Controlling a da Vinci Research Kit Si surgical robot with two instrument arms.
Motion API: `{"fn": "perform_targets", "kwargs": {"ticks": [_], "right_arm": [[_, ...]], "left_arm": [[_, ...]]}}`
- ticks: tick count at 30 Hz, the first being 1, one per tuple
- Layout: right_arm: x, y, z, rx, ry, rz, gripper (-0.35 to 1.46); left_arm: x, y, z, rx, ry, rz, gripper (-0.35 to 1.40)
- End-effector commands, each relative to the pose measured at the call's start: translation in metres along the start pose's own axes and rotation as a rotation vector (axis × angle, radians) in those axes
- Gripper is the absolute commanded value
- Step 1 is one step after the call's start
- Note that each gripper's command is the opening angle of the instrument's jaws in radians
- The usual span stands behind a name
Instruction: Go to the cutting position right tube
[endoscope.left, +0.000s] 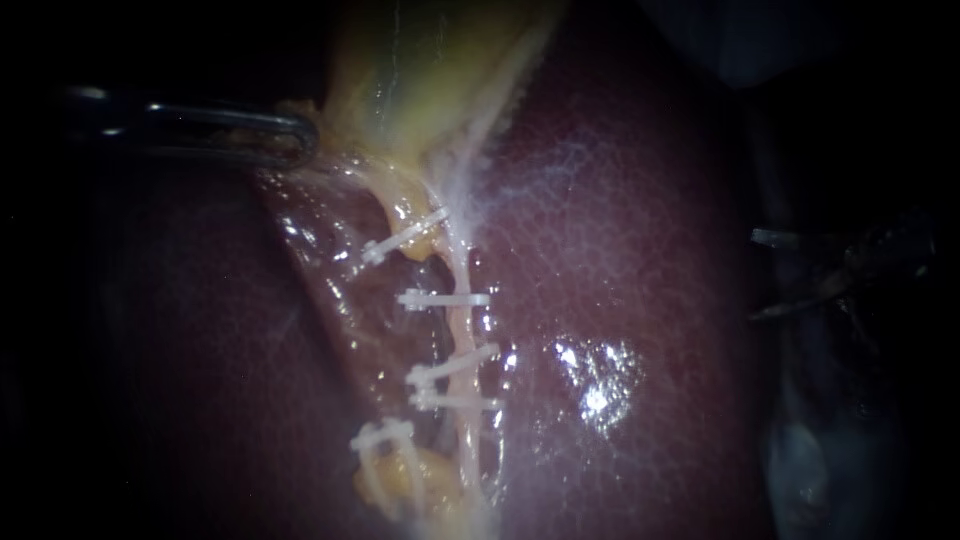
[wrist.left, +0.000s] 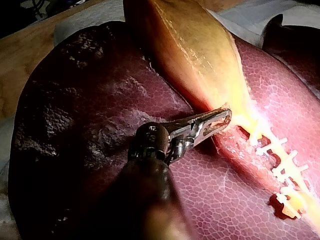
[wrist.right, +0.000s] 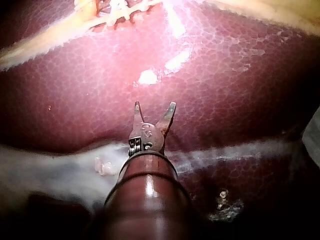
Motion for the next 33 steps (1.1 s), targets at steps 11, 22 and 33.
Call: {"fn": "perform_targets", "kwargs": {"ticks": [11, 22, 33], "right_arm": [[0.0005, 0.0, 0.0004, 0.043, 0.016, 0.001, 1.37], [0.0032, -0.0017, 0.0028, 0.181, 0.065, 0.1, 1.37], [0.0061, -0.0033, 0.0052, 0.281, 0.115, 0.23, 1.37]], "left_arm": [[-0.0001, -0.0002, -0.0001, -0.005, -0.005, -0.001, -0.35], [0.0001, -0.0003, 0.0, -0.007, -0.006, 0.0, -0.35], [0.0003, -0.0004, 0.0003, -0.01, -0.007, 0.0, -0.35]]}}
